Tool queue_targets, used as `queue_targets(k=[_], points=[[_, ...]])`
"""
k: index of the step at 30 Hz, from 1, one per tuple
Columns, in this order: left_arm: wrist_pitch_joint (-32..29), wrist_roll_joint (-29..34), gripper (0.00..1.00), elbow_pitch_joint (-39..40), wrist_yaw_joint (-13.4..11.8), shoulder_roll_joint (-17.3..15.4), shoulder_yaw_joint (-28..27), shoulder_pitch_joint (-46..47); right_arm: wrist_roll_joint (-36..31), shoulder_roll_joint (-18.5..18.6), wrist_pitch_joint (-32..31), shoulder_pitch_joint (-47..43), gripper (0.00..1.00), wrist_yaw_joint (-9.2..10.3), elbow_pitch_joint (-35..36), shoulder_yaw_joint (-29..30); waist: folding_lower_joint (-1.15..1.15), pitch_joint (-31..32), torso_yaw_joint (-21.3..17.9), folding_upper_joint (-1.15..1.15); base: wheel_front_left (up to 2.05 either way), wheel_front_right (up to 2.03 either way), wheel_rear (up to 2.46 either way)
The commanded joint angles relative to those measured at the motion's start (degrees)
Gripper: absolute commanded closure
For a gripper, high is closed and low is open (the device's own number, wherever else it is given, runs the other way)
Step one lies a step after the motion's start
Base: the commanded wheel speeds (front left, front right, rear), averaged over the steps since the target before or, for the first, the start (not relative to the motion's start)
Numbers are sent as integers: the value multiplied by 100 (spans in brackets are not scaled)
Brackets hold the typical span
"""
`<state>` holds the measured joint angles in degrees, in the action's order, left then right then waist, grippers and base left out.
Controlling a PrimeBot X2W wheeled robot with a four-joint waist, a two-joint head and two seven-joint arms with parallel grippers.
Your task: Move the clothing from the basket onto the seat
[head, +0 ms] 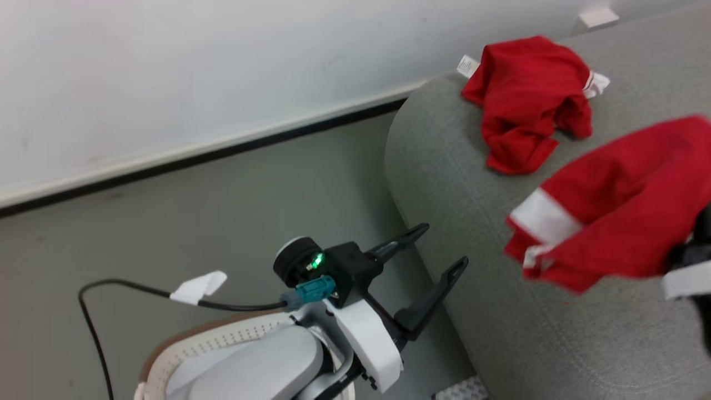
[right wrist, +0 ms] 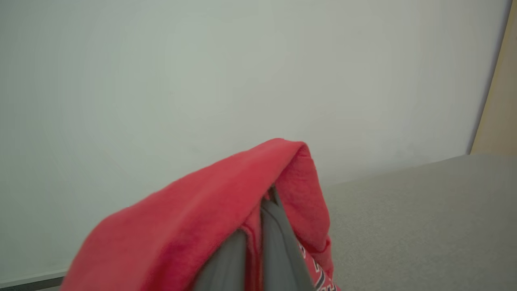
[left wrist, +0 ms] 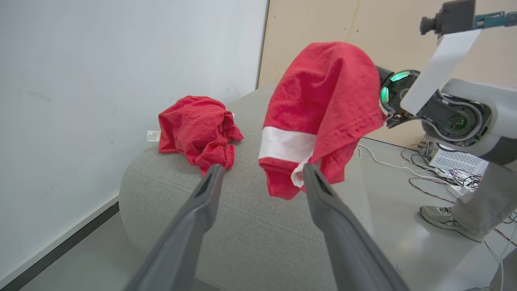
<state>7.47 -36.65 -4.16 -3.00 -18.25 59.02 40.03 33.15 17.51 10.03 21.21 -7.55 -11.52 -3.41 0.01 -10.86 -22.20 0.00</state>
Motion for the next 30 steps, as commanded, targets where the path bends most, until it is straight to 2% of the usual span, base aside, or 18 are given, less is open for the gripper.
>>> queue_targets(k=[1,7,8,12,20,24,29,30], points=[[-63,81,0,29,2,-51,-11,131,-21,140,-67,284,100,13,-57,137,-1,-323,132,0,0,0,0],[-292,245,0,184,34,-121,-9,521,56,633,-328,1159,100,13,-420,645,-1,-1152,431,0,0,0,0],[-392,299,0,241,48,-163,-35,732,85,927,-432,1592,100,13,-708,859,-1,-1598,591,0,0,0,0],[-446,352,0,276,59,-199,-67,934,4,1283,-629,2105,100,13,-1223,896,-1,-2064,778,0,0,0,0],[-365,453,0,160,123,-145,-65,1161,-376,1937,-1287,2864,100,13,-2447,228,-1,-2519,1121,0,0,0,0],[-277,418,0,71,110,-96,-72,1135,-416,2074,-1987,2978,100,14,-2991,-448,-1,-2528,1206,0,0,0,0],[-197,355,0,-32,114,-86,-75,1082,-180,2185,-2399,3076,100,14,-3259,-997,-1,-2438,1218,0,0,0,0],[-181,339,0,-49,115,-99,-83,1072,-140,2182,-2389,3101,94,14,-3284,-1073,-1,-2404,1207,0,0,0,0]])
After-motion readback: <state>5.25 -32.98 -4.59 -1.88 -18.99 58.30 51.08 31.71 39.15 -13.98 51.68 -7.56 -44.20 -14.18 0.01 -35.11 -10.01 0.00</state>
